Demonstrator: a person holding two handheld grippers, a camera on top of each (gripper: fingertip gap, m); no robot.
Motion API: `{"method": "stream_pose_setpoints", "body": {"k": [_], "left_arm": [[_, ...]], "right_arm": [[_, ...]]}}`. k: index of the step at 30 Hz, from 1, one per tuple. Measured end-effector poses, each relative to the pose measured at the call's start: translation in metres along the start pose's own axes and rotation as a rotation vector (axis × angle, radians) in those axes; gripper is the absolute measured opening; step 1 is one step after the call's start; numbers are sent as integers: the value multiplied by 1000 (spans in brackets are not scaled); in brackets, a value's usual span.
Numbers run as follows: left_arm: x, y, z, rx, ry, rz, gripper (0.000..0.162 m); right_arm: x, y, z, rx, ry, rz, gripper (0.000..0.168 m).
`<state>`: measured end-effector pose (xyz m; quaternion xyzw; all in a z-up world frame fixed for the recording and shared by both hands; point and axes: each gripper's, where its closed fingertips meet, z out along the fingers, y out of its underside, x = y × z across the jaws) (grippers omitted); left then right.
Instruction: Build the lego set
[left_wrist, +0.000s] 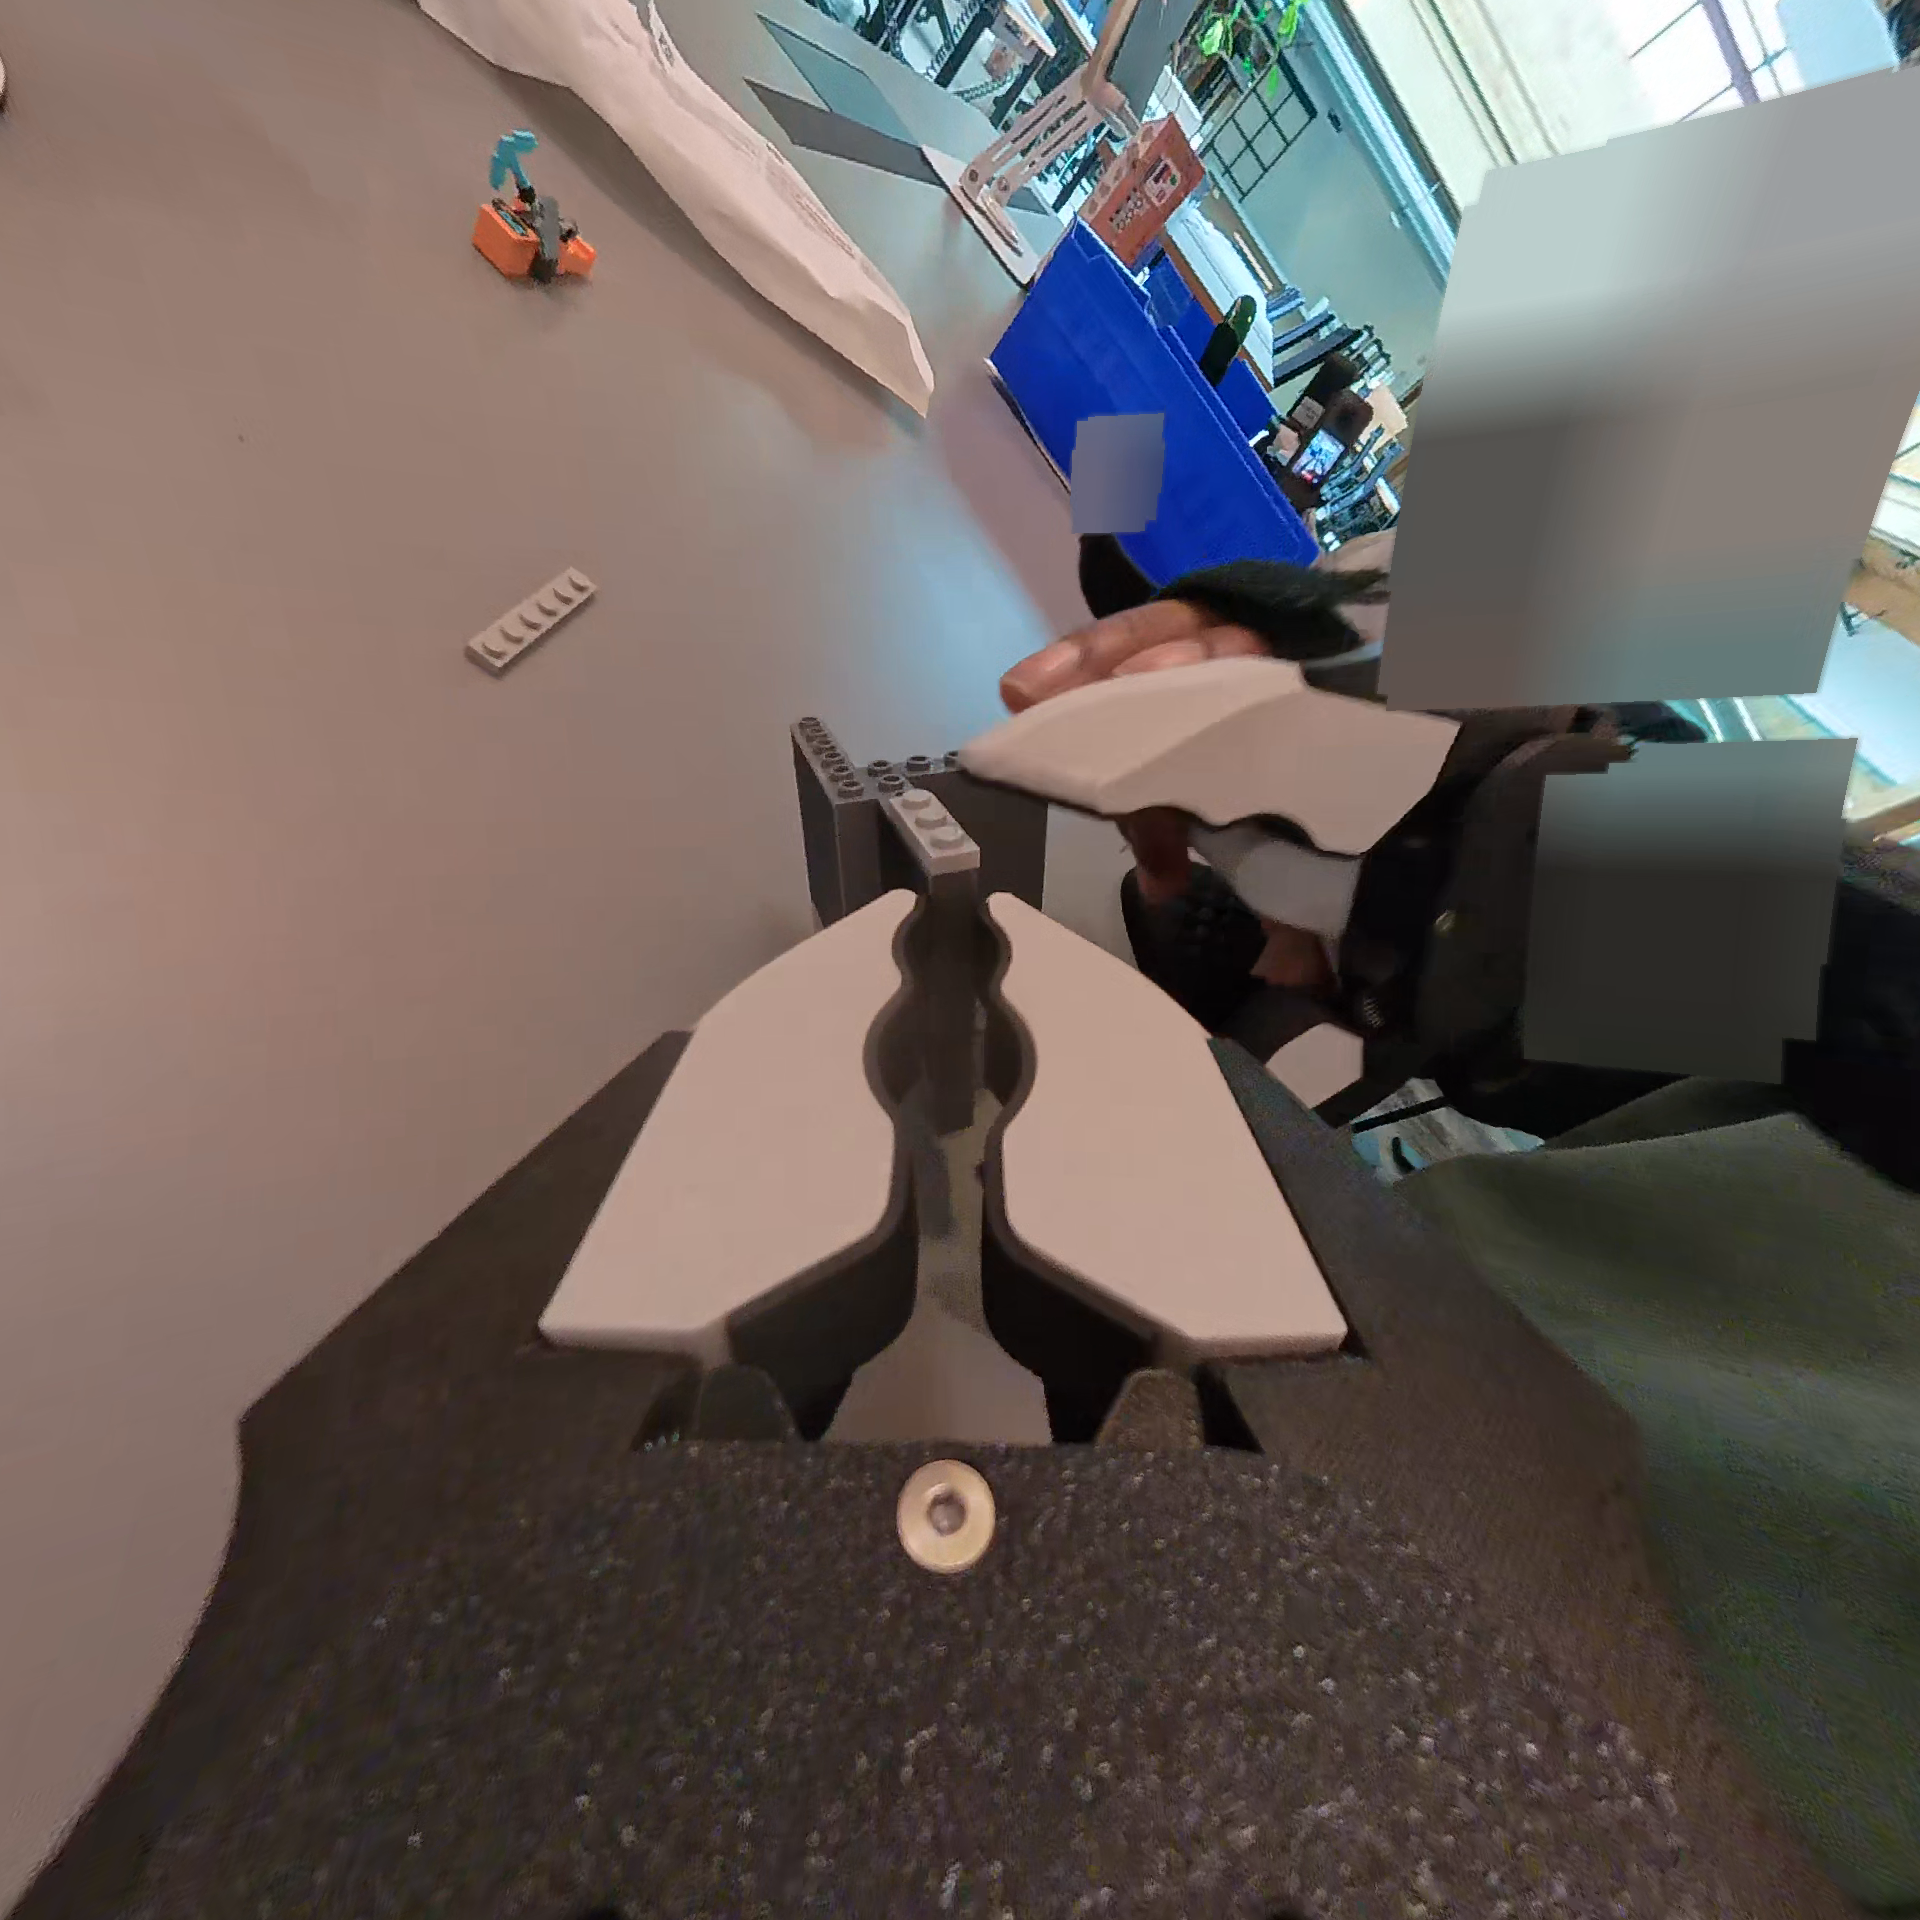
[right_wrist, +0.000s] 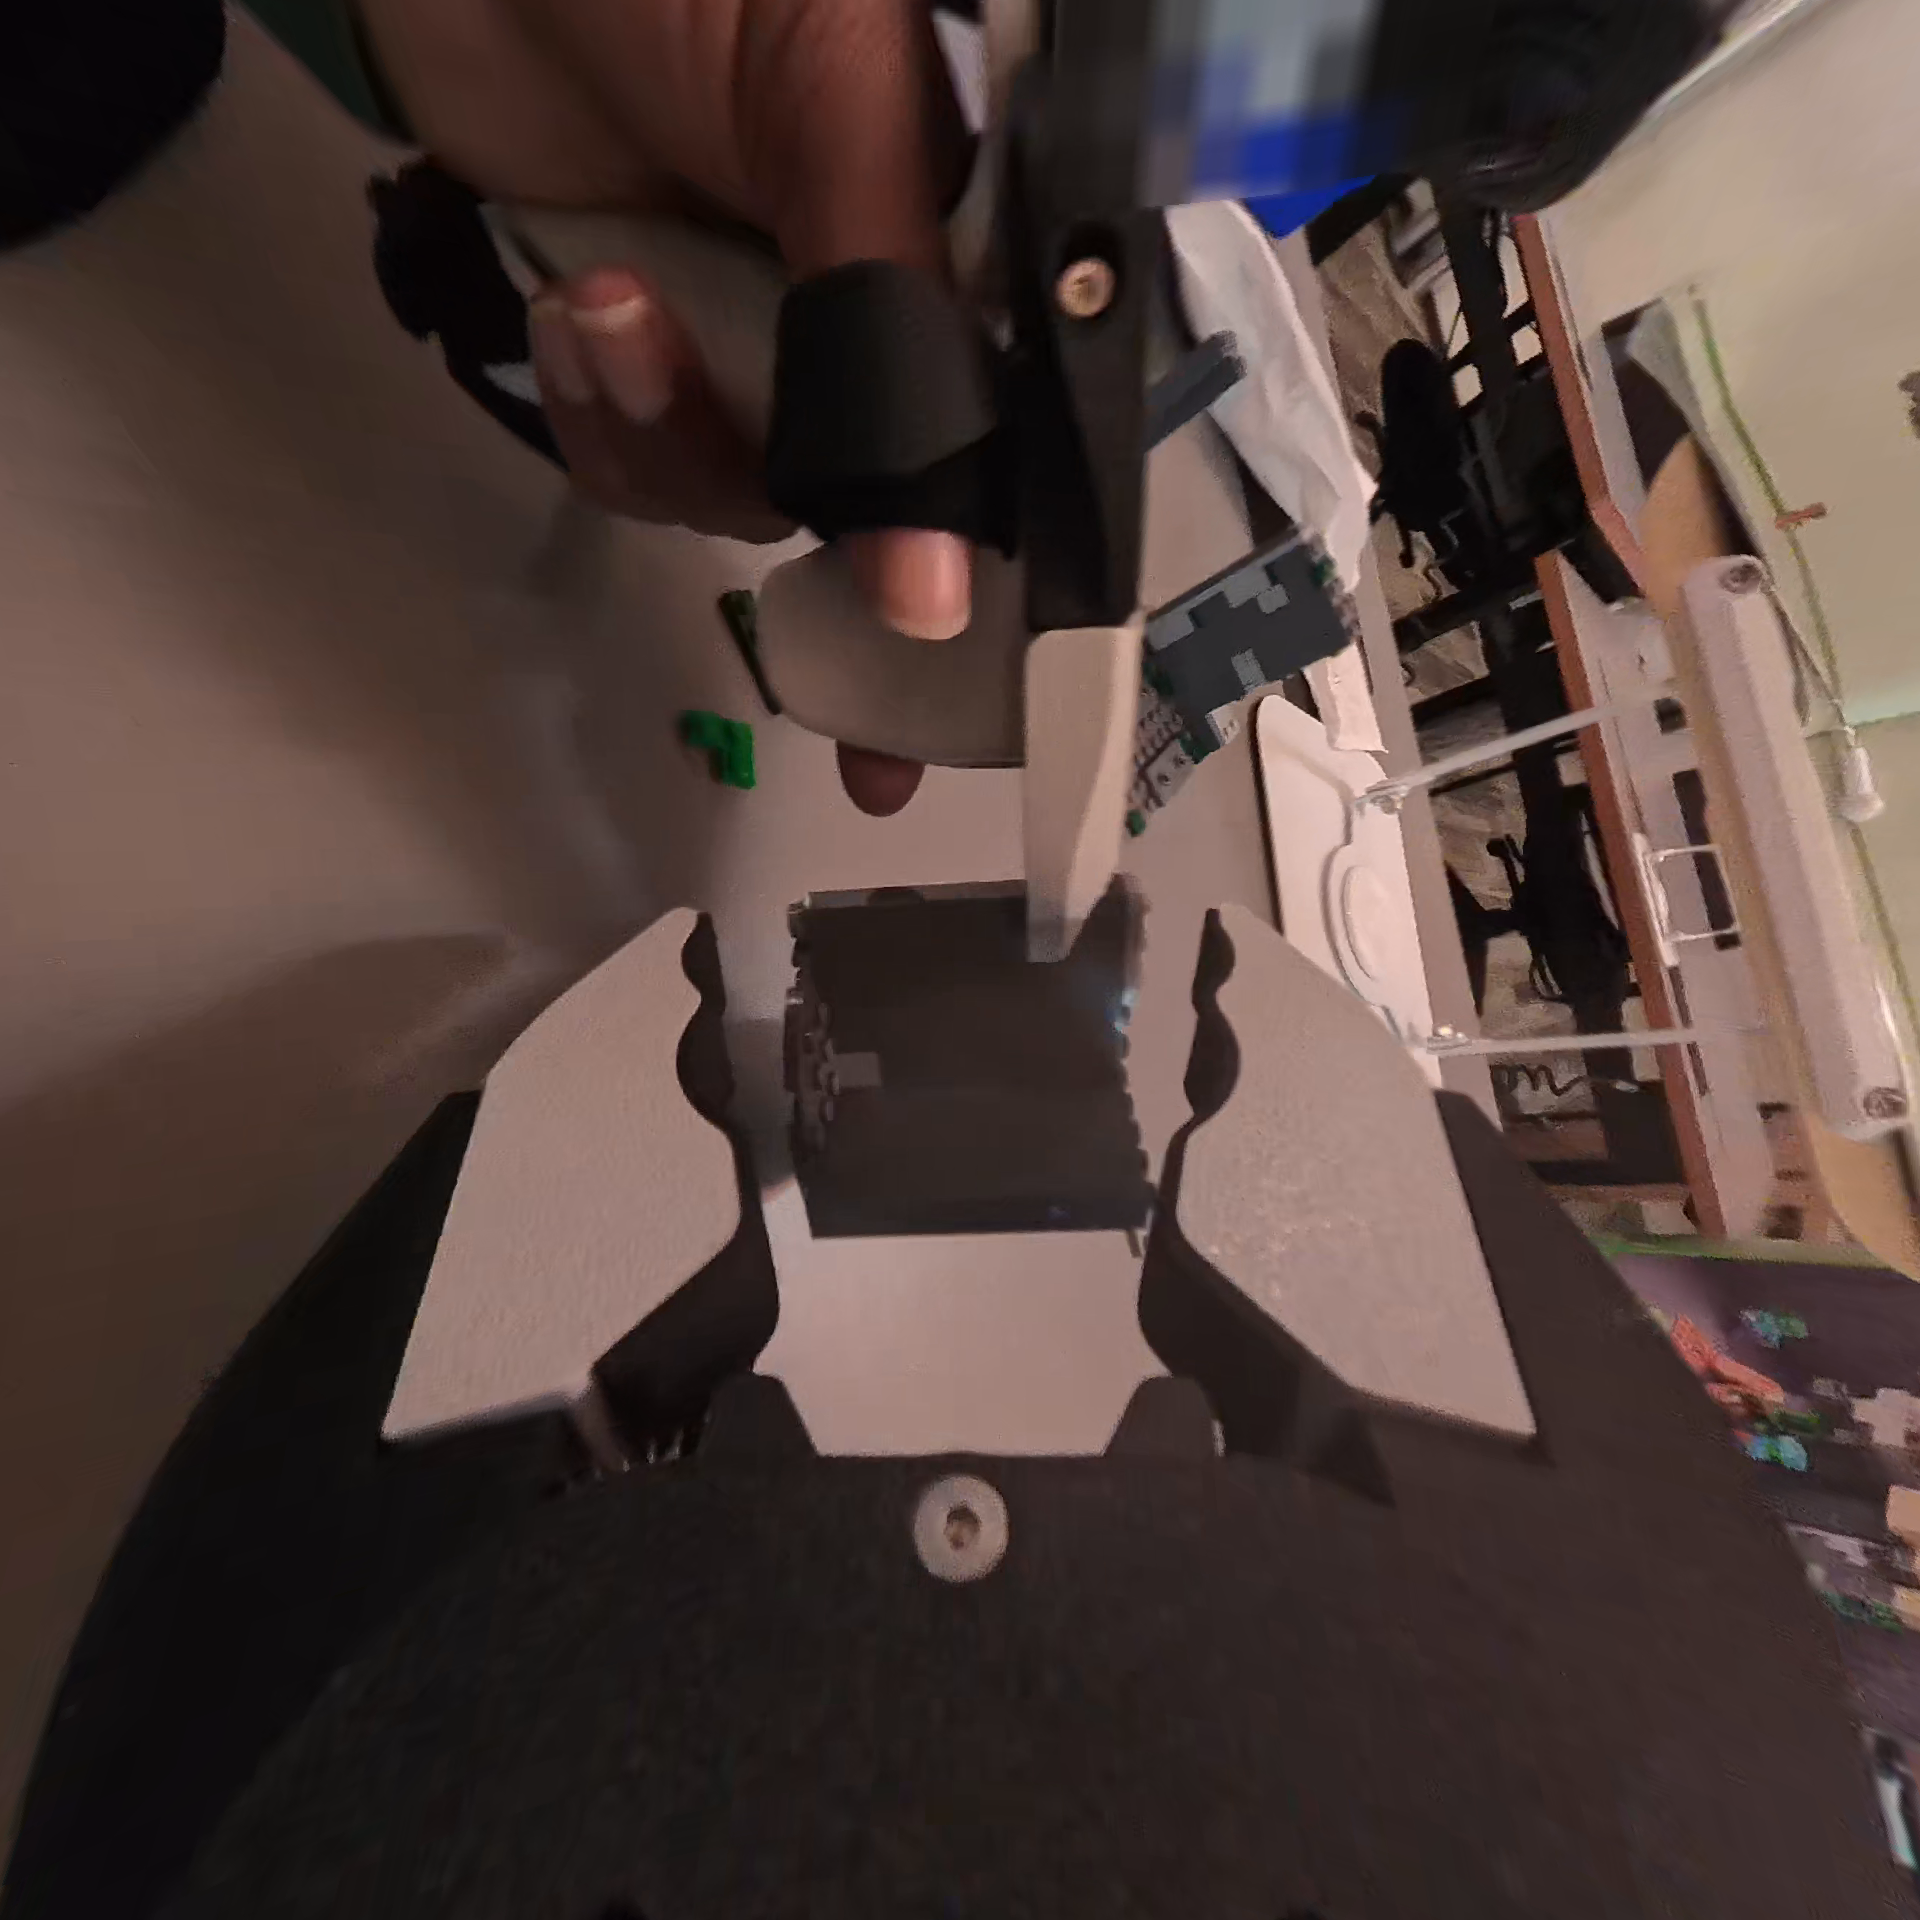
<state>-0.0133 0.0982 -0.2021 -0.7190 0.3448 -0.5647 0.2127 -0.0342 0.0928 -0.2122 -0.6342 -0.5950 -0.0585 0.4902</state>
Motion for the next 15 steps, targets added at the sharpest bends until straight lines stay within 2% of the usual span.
{"method": "stream_pose_setpoints", "body": {"k": [5, 9, 15], "left_arm": [[5, 0, -1, 6, 21, -22, 7], [6, 1, -2, 4, 24, -19, 7], [7, 2, 0, 2, 29, -16, 7]], "right_arm": [[-4, 7, 11, -66, -3, -51, 90], [0, 8, 9, -69, 13, -67, 77], [0, 9, 8, -58, 18, -74, 75]]}}
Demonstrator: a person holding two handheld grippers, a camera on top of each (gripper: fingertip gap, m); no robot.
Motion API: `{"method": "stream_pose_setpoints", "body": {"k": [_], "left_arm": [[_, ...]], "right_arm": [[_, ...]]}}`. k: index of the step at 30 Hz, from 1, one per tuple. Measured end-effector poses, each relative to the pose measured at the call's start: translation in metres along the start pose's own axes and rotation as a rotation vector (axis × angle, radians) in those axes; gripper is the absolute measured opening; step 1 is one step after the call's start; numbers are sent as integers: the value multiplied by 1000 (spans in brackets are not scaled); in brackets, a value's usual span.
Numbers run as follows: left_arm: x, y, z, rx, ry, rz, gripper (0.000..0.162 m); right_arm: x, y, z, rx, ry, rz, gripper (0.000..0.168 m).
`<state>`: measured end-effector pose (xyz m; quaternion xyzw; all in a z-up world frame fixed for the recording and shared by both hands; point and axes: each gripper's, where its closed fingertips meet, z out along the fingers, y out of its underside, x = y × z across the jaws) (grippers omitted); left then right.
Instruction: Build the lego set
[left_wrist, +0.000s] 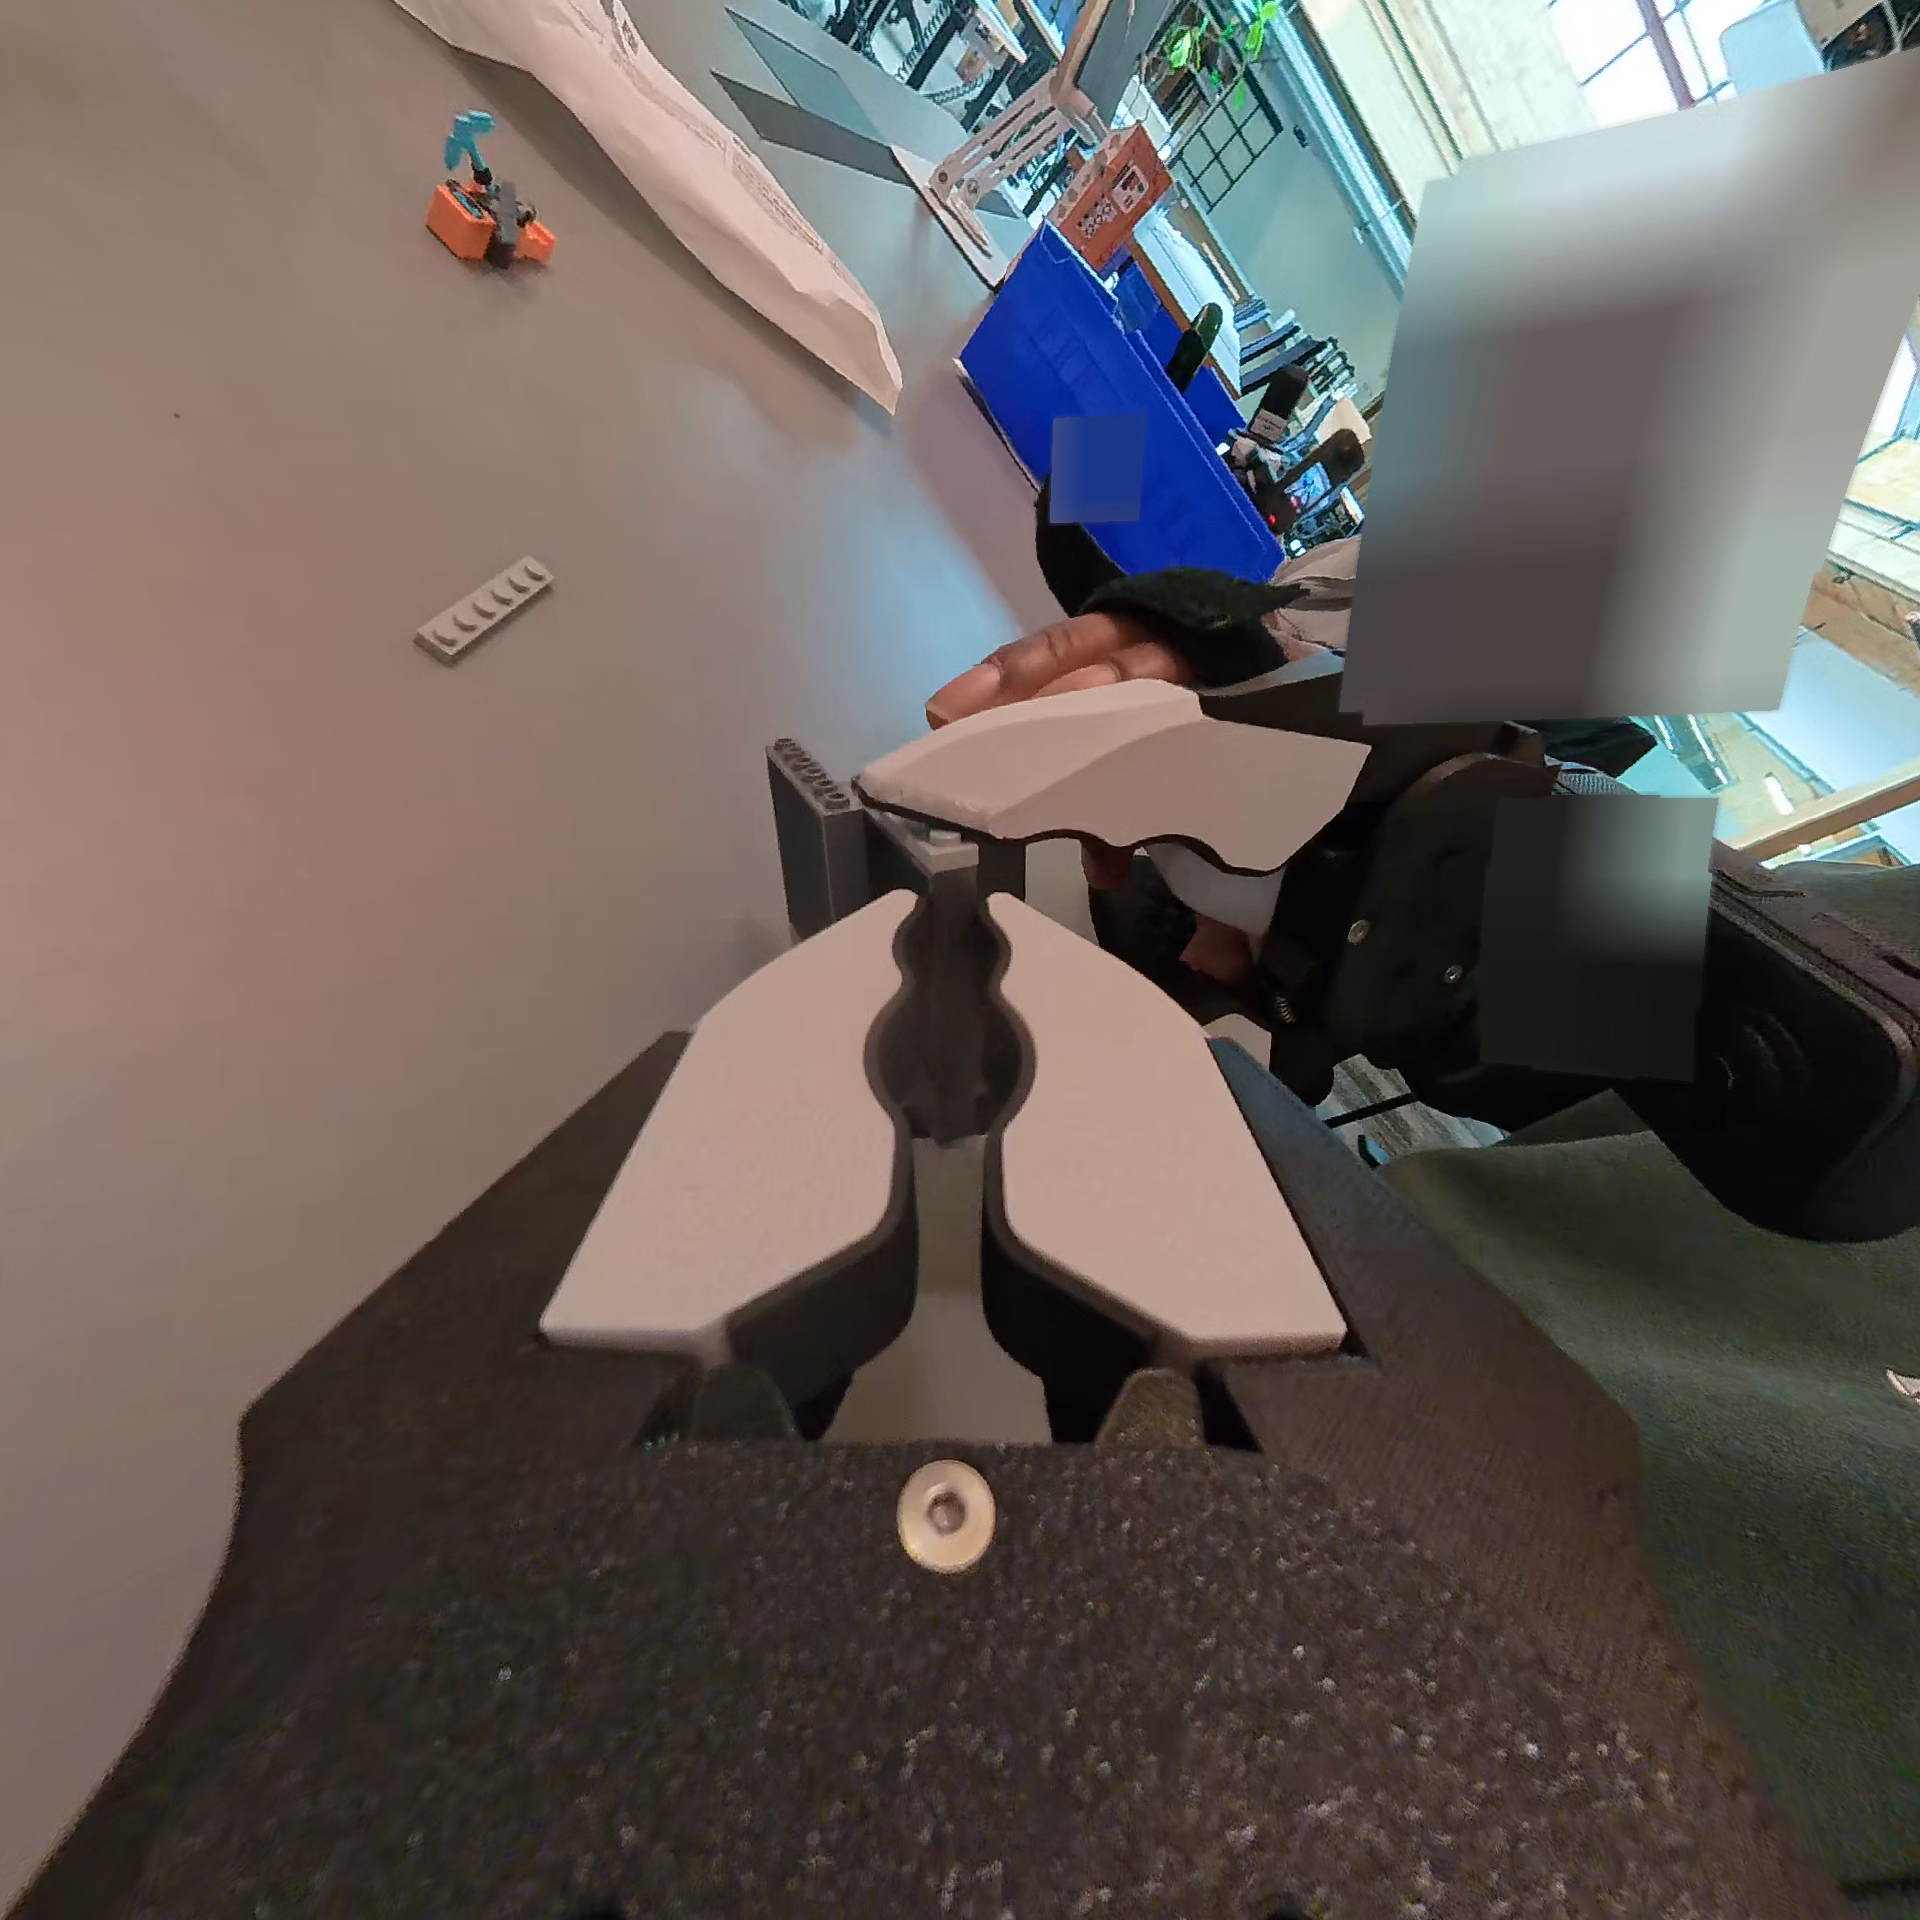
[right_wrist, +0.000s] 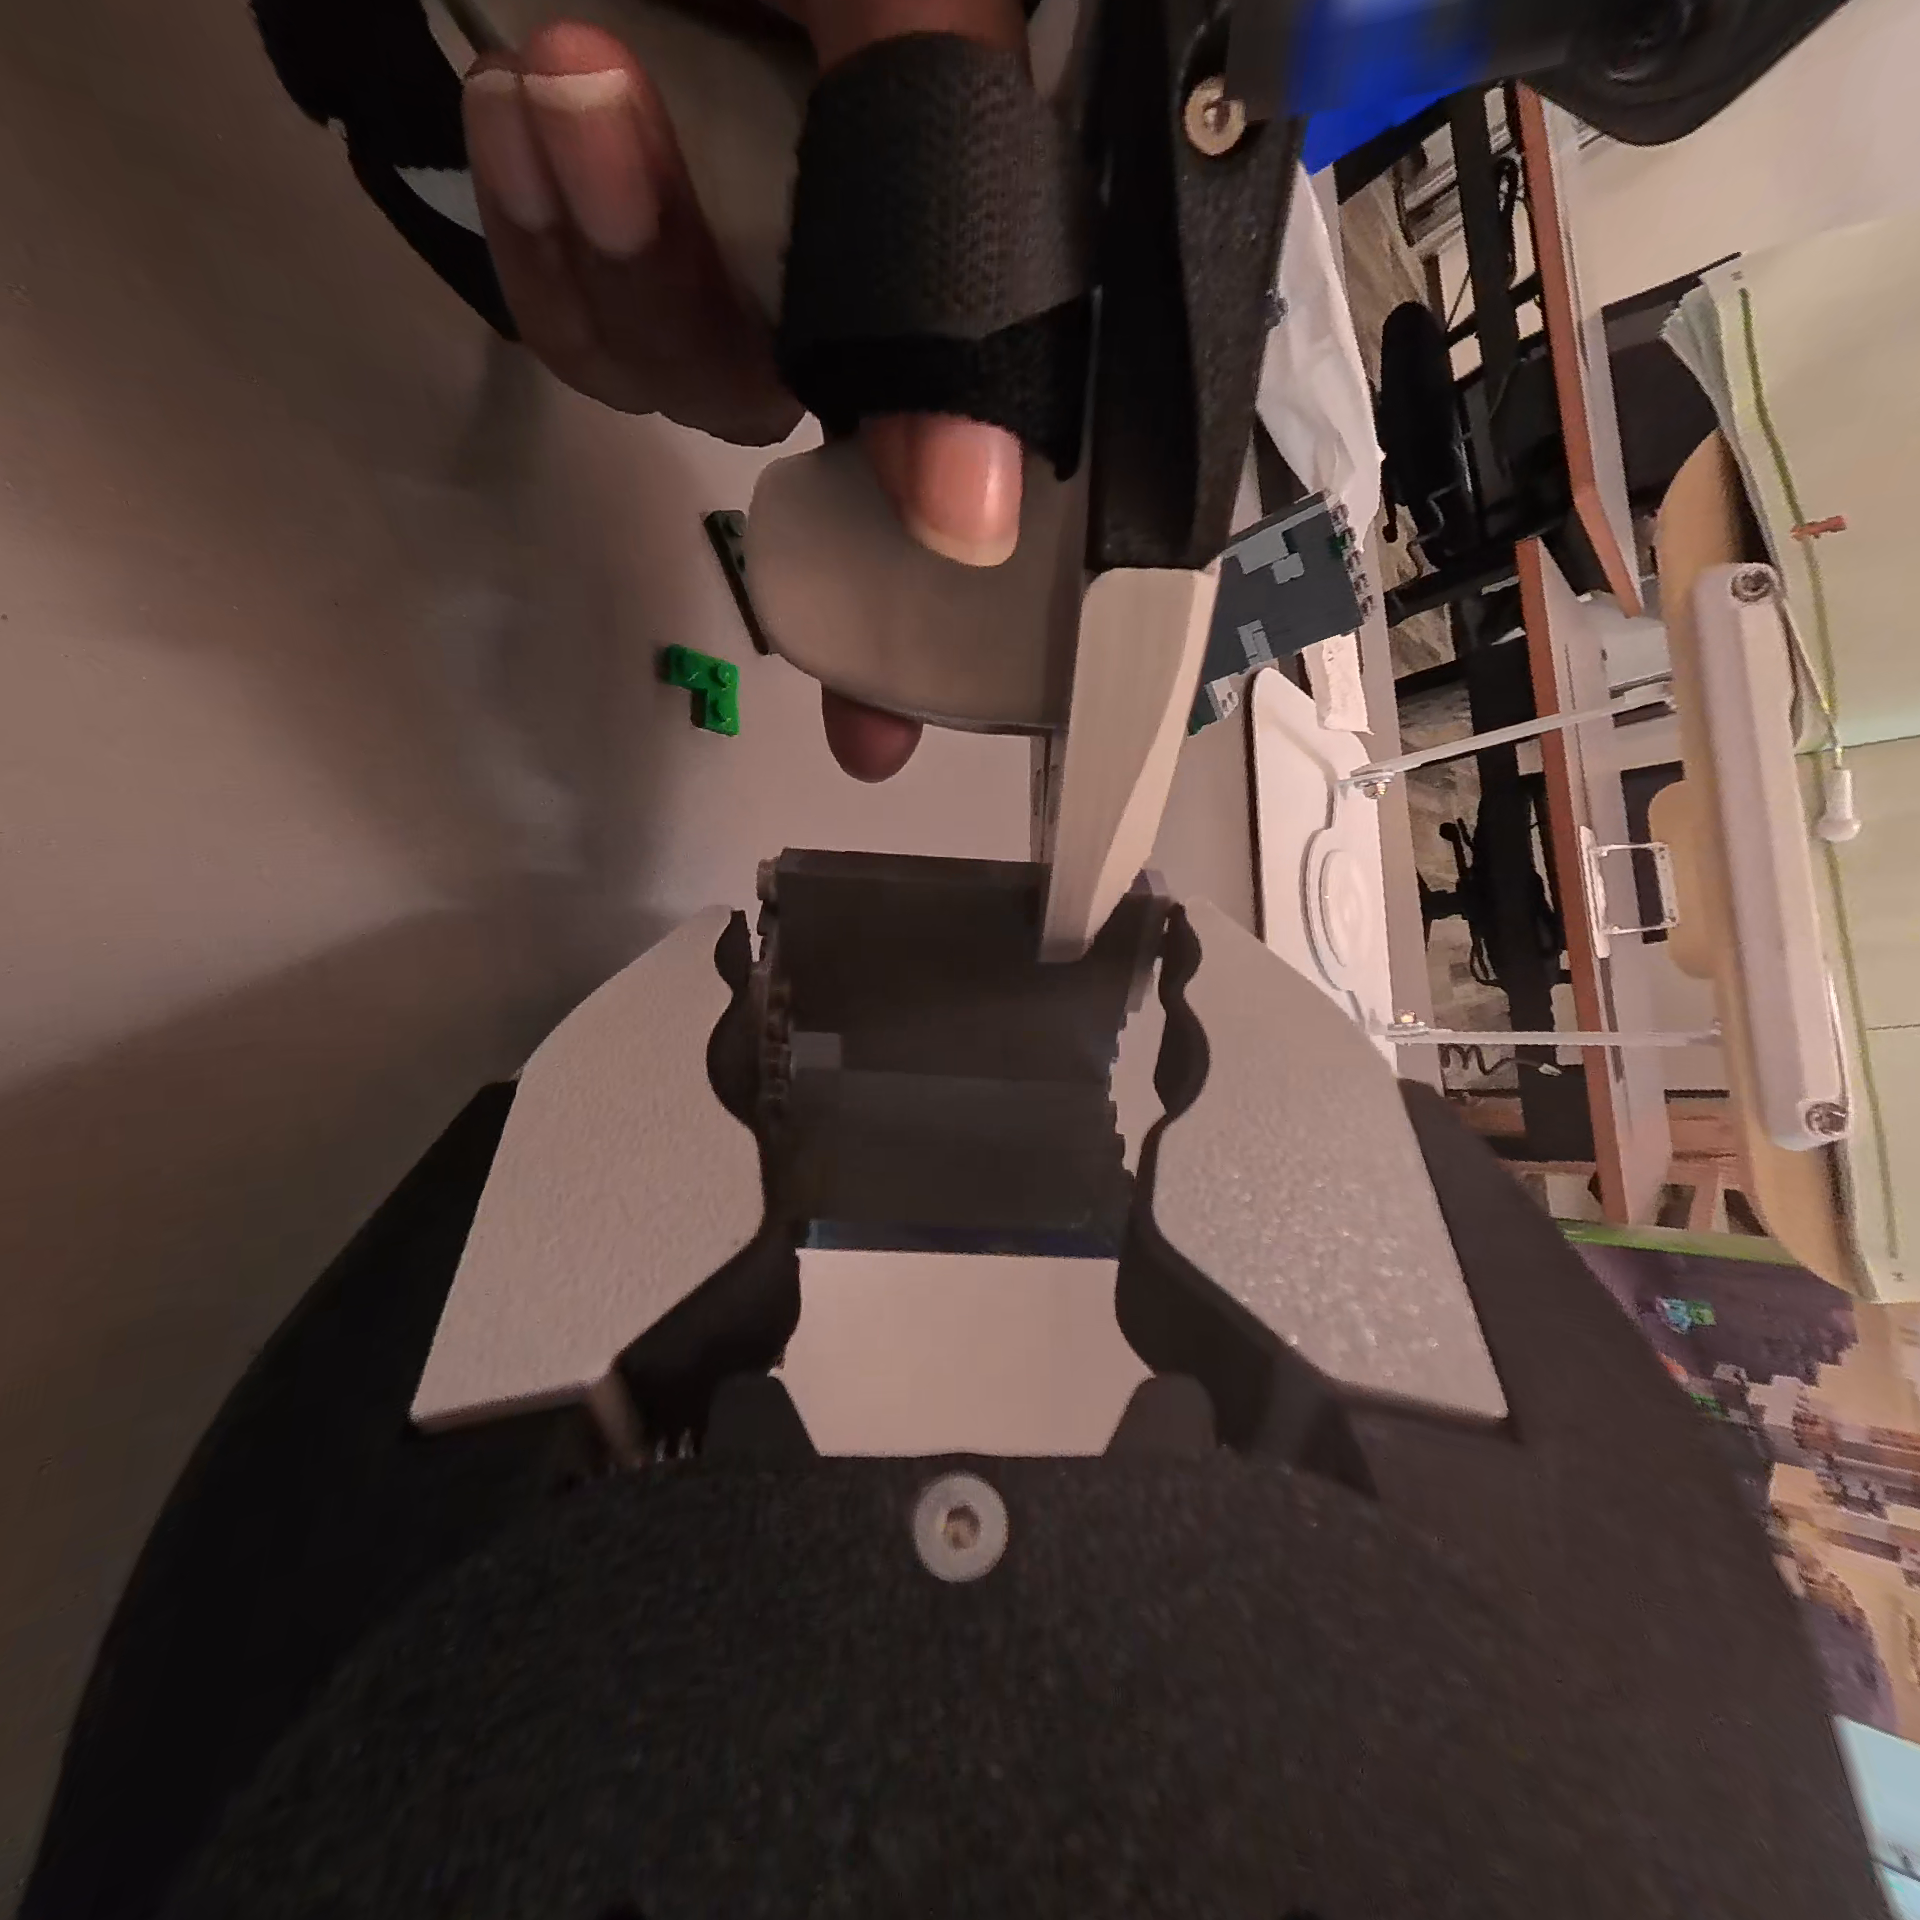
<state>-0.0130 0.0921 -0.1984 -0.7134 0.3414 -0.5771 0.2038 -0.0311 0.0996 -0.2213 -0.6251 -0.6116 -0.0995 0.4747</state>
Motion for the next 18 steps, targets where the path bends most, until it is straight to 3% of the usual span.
{"method": "stream_pose_setpoints", "body": {"k": [14, 18], "left_arm": [[1, 0, 2, 7, 13, 0, 7], [-1, -1, 1, 22, 7, 0, 6]], "right_arm": [[0, 1, -1, 10, 28, 23, 76], [3, -4, -4, 37, 32, 37, 89]]}}
